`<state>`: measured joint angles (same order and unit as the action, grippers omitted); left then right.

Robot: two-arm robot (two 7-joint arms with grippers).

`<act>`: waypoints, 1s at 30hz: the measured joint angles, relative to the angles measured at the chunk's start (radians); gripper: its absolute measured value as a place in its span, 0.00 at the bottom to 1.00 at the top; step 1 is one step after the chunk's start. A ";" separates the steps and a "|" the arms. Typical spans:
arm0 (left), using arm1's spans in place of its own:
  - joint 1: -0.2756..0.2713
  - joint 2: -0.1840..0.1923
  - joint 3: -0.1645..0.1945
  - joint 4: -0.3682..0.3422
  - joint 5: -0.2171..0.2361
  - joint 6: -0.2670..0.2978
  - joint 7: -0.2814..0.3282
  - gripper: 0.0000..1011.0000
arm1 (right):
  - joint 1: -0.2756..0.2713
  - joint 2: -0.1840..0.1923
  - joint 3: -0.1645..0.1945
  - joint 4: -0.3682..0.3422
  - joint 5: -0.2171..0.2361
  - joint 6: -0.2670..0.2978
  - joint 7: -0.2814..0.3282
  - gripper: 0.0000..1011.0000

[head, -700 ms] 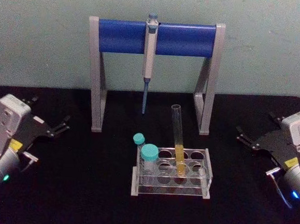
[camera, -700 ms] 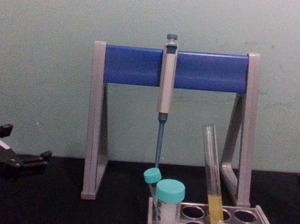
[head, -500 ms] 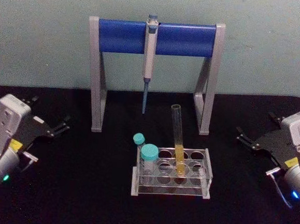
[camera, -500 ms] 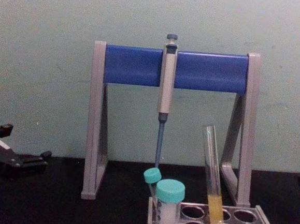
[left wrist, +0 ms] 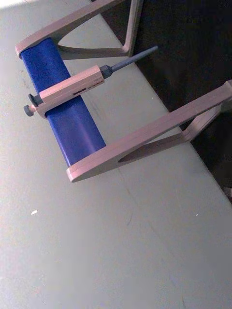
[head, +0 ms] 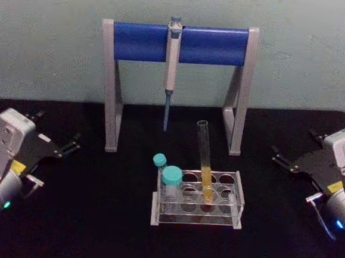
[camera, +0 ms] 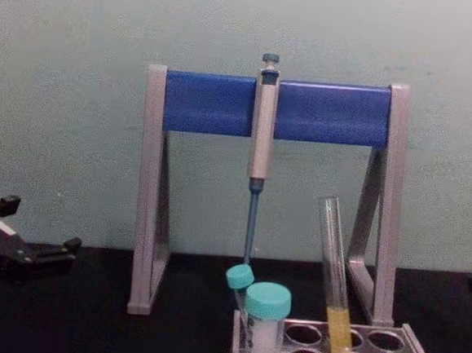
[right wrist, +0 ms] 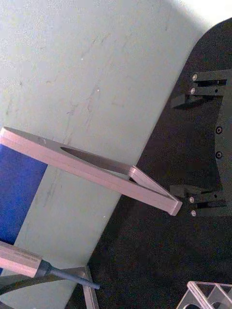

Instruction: Pick up the test tube from the test tube rack, shake it, then place it back into the test tube rack.

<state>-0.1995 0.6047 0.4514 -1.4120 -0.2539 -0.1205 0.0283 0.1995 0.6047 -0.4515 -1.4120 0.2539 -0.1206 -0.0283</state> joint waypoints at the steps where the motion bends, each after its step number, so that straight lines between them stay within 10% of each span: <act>1: 0.000 0.000 0.000 0.000 0.000 0.000 0.000 0.99 | 0.000 0.000 0.000 0.000 0.000 0.000 0.000 0.99; 30: 0.000 0.000 0.000 0.000 0.000 0.000 0.000 0.99 | -0.015 -0.011 0.034 -0.011 -0.010 -0.031 0.025 0.99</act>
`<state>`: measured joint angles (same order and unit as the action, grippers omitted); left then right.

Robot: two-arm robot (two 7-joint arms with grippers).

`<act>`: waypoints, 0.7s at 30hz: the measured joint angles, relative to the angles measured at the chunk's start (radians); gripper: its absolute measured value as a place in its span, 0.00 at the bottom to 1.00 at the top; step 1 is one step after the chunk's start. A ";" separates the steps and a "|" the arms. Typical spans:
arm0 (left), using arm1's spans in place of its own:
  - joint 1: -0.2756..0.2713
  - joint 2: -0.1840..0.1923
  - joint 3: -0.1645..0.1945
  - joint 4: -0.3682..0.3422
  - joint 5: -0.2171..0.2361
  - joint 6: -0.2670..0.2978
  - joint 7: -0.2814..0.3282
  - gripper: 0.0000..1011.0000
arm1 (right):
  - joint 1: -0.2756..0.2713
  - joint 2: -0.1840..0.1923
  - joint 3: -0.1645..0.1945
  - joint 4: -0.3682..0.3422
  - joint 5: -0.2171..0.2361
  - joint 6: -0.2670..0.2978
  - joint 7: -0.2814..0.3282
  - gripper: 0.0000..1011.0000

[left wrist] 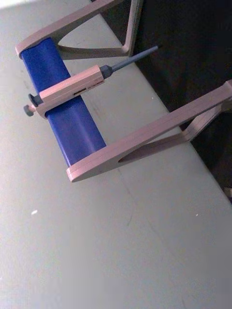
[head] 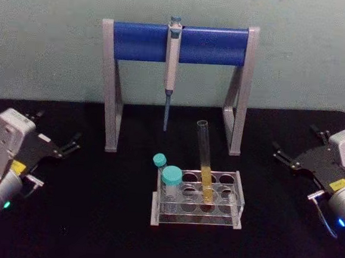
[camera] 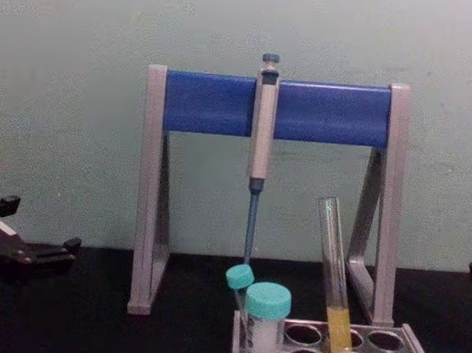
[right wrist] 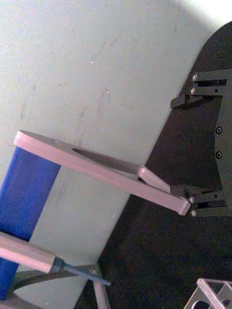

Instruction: Pick up the test tube from the test tube rack, shake it, then place it back into the test tube rack.

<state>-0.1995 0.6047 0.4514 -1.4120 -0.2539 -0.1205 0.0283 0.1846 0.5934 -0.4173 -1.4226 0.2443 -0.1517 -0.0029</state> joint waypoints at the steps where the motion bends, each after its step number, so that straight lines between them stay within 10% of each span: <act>1: 0.000 0.000 0.000 0.000 0.000 0.000 0.000 0.99 | -0.001 -0.001 0.002 -0.001 0.000 -0.004 0.004 0.99; 21: 0.000 0.000 0.000 0.000 0.000 0.000 0.000 0.99 | 0.002 -0.014 0.006 -0.032 0.090 -0.167 0.282 0.99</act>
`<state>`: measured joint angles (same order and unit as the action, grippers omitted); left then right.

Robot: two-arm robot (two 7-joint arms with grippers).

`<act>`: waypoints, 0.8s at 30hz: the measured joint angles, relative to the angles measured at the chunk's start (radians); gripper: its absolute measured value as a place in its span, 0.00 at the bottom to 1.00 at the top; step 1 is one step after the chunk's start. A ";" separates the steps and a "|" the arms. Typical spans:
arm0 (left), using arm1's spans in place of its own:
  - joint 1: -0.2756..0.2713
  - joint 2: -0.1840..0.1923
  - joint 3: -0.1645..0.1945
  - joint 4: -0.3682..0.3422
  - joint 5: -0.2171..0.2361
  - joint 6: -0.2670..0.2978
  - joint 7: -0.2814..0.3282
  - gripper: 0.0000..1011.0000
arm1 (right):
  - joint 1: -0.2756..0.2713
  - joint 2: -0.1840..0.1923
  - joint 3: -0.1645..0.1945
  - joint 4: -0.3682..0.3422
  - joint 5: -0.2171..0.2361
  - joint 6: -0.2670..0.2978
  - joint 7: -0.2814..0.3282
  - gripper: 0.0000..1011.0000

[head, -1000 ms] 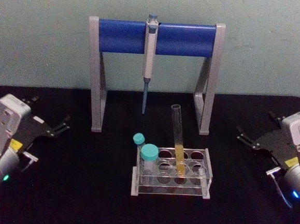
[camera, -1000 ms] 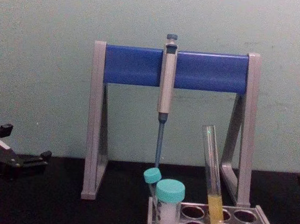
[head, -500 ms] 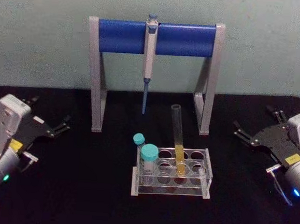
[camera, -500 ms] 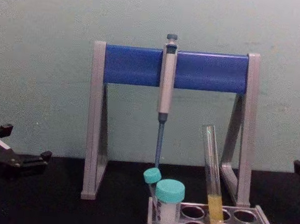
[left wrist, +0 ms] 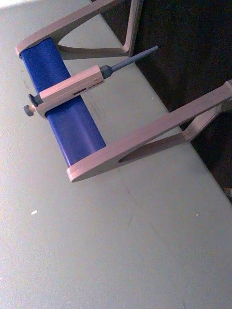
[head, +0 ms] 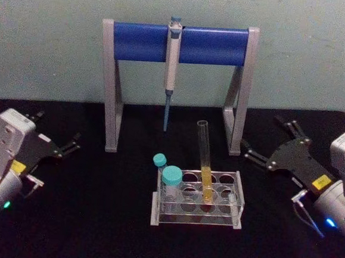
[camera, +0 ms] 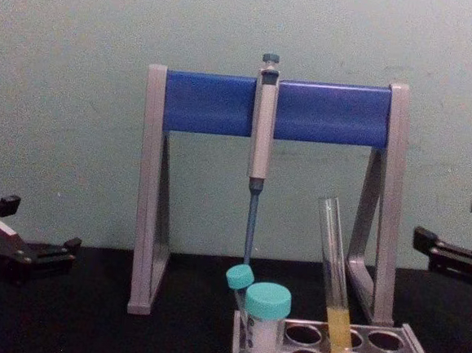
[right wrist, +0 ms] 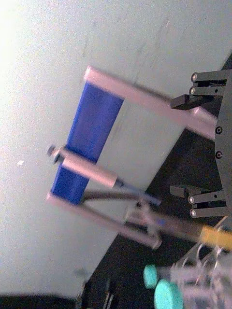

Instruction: Pick up the test tube from the test tube rack, shake it, then place it back into the test tube rack.

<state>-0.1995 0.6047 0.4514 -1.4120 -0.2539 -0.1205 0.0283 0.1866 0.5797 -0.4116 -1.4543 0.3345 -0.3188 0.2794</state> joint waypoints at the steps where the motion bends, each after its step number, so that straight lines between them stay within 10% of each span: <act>1: 0.000 0.000 0.000 0.000 0.000 0.000 0.000 0.99 | 0.000 0.000 0.000 0.000 0.000 0.000 0.000 0.99; 24: 0.000 0.000 0.000 0.000 0.000 0.000 0.000 0.99 | 0.099 -0.108 -0.036 0.082 0.132 0.121 0.257 0.99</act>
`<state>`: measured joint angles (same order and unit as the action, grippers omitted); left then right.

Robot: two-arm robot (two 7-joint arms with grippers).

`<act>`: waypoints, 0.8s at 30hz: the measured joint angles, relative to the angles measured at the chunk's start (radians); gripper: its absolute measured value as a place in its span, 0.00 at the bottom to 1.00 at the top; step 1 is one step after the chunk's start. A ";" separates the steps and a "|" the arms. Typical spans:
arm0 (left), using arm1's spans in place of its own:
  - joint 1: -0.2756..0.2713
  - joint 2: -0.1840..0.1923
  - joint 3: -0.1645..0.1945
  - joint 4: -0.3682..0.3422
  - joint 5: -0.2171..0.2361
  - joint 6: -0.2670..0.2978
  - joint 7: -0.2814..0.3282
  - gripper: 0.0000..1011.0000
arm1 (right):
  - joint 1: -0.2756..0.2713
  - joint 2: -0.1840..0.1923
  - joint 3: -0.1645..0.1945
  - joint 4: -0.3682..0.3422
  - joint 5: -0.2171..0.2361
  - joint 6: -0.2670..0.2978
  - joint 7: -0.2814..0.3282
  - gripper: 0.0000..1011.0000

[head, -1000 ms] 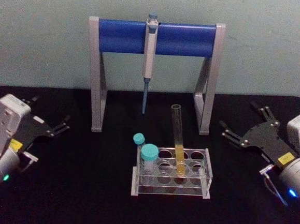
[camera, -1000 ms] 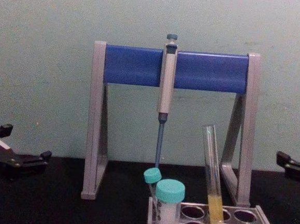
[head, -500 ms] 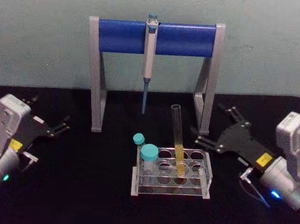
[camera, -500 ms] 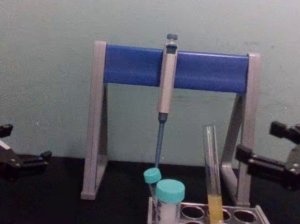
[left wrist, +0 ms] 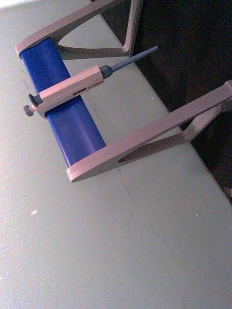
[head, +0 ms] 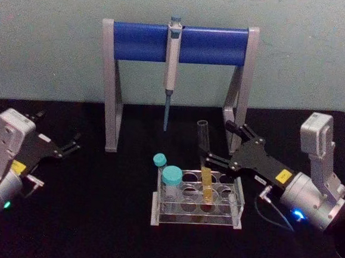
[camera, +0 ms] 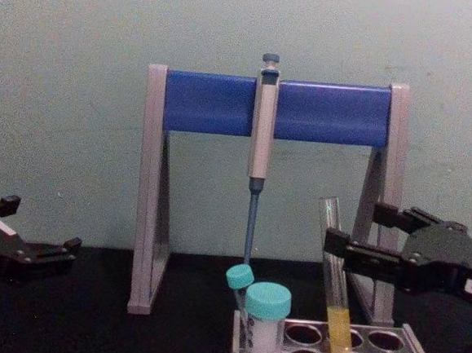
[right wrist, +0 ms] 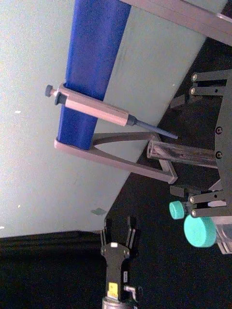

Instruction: Pick up the test tube from the test tube rack, shake it, then place it back into the test tube rack.

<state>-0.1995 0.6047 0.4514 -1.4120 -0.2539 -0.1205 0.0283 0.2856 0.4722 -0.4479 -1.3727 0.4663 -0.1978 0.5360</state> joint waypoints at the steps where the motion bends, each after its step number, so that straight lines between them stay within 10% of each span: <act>1: 0.000 0.000 0.000 0.000 0.000 0.000 0.000 0.99 | 0.003 -0.003 0.001 0.002 0.001 0.009 0.001 0.99; 24: 0.000 0.000 0.000 0.000 0.000 0.000 0.000 0.99 | 0.067 -0.049 0.002 0.032 0.002 0.215 0.007 0.99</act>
<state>-0.1995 0.6047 0.4514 -1.4119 -0.2539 -0.1205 0.0283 0.3531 0.4229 -0.4456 -1.3409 0.4686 0.0176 0.5428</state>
